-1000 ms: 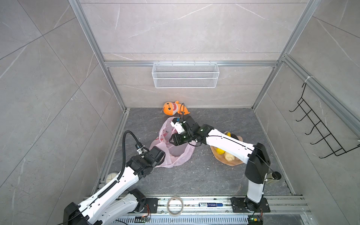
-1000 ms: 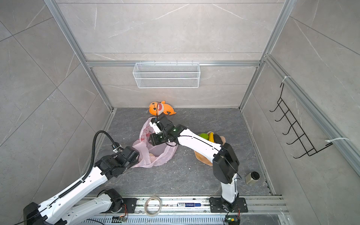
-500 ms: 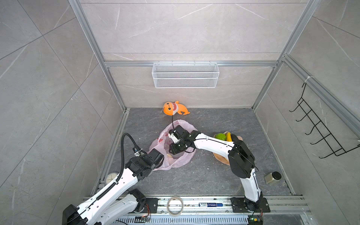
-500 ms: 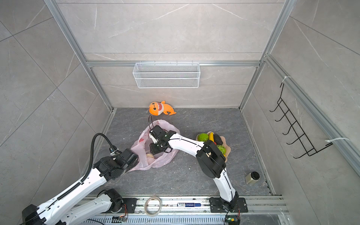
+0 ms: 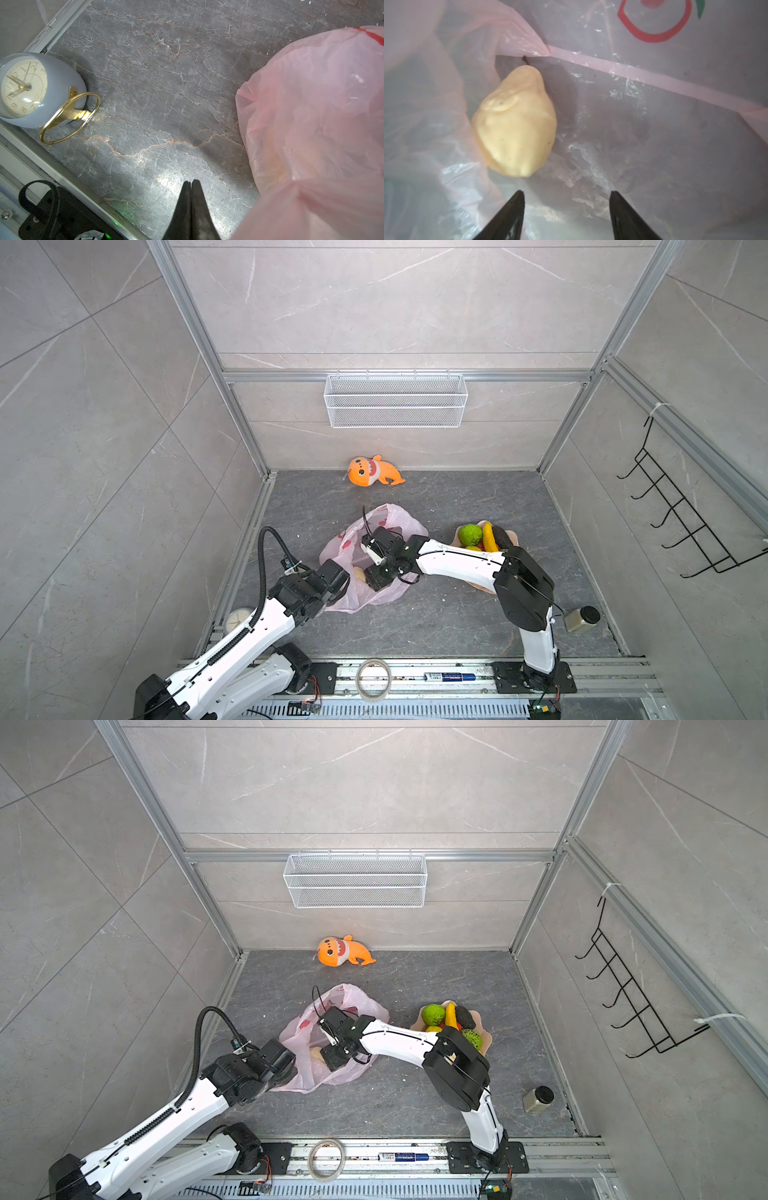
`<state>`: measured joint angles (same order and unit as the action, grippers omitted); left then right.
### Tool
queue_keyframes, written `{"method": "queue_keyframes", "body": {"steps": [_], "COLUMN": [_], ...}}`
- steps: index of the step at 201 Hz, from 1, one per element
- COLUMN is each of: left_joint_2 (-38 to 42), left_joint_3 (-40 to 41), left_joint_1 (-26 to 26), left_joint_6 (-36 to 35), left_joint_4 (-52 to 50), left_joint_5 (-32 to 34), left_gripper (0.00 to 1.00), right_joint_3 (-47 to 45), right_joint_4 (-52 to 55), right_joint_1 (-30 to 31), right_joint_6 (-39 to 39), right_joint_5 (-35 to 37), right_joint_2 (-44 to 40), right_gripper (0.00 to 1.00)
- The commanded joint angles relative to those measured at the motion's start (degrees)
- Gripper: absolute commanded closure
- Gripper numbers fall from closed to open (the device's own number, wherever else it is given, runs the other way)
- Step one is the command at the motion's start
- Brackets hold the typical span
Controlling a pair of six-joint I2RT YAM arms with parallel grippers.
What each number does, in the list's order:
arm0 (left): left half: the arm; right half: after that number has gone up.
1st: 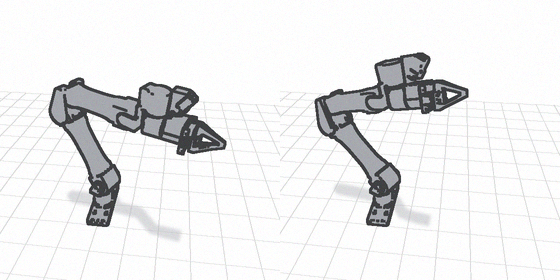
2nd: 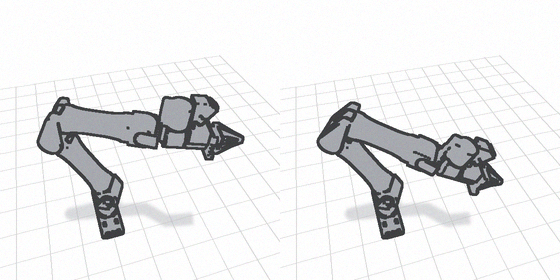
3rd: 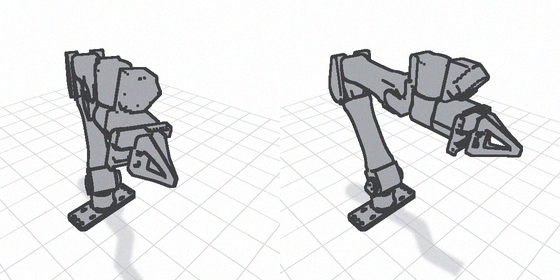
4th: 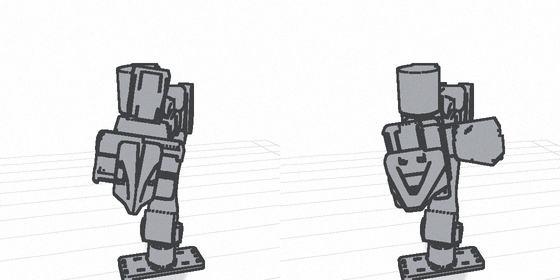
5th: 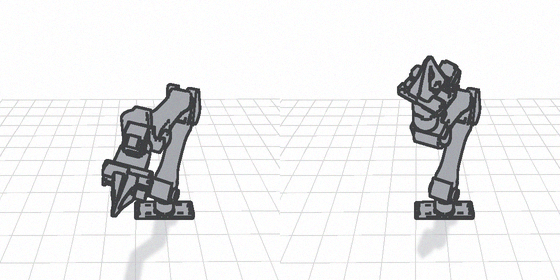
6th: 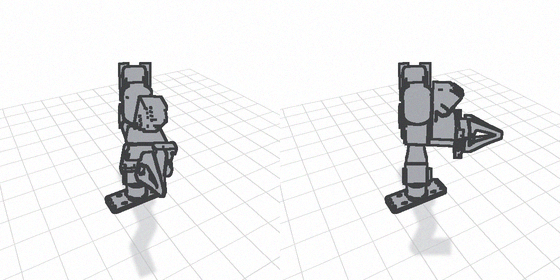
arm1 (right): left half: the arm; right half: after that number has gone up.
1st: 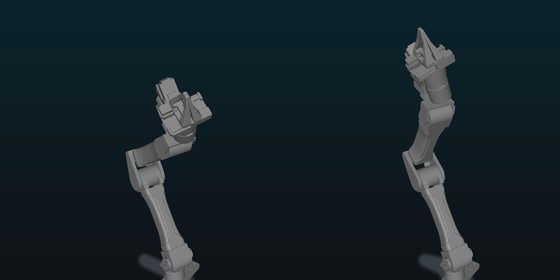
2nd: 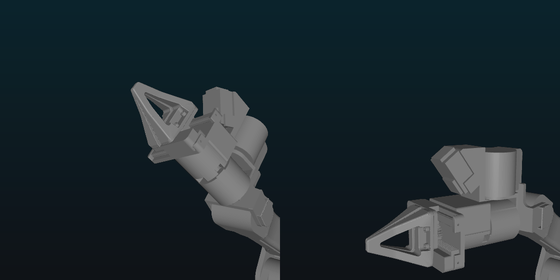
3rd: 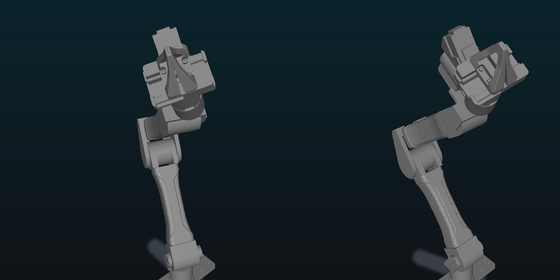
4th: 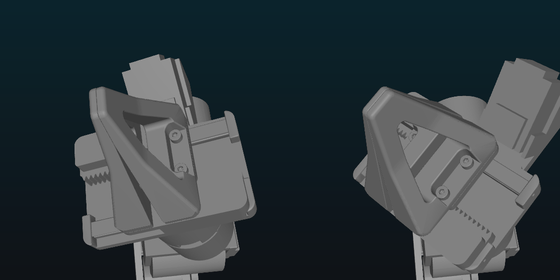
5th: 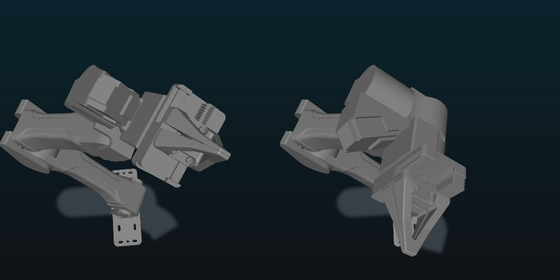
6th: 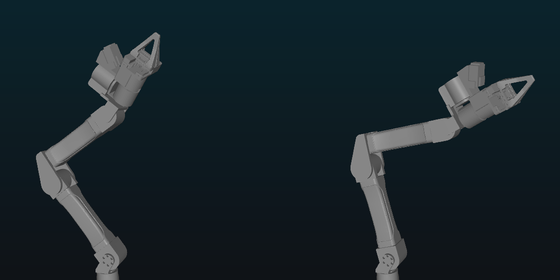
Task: Take fruits out of the plastic bag
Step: Pick up the fruit from the plastic bag.
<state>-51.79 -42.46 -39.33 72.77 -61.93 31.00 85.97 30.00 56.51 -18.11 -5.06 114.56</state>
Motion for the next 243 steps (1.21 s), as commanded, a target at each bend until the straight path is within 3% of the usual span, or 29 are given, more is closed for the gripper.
{"method": "queue_keyframes", "body": {"steps": [1,94,243], "left_joint_2": [0.9,2.5,4.0], "left_joint_3": [0.4,0.8,2.4], "left_joint_1": [0.2,0.1,0.2], "left_joint_6": [1.5,0.9,1.5], "left_joint_4": [-2.2,-0.8,0.5], "left_joint_5": [0.3,0.6,0.6], "left_gripper": [1.00,1.00,1.00], "right_joint_3": [-1.2,9.8,15.8], "right_joint_4": [-2.7,-2.1,3.4], "right_joint_1": [0.4,0.8,2.5], "right_joint_6": [1.5,1.8,1.6], "right_joint_5": [1.1,-3.4,-5.0], "right_joint_2": [-2.2,6.4,13.9], "right_gripper": [0.31,0.29,0.27]}}
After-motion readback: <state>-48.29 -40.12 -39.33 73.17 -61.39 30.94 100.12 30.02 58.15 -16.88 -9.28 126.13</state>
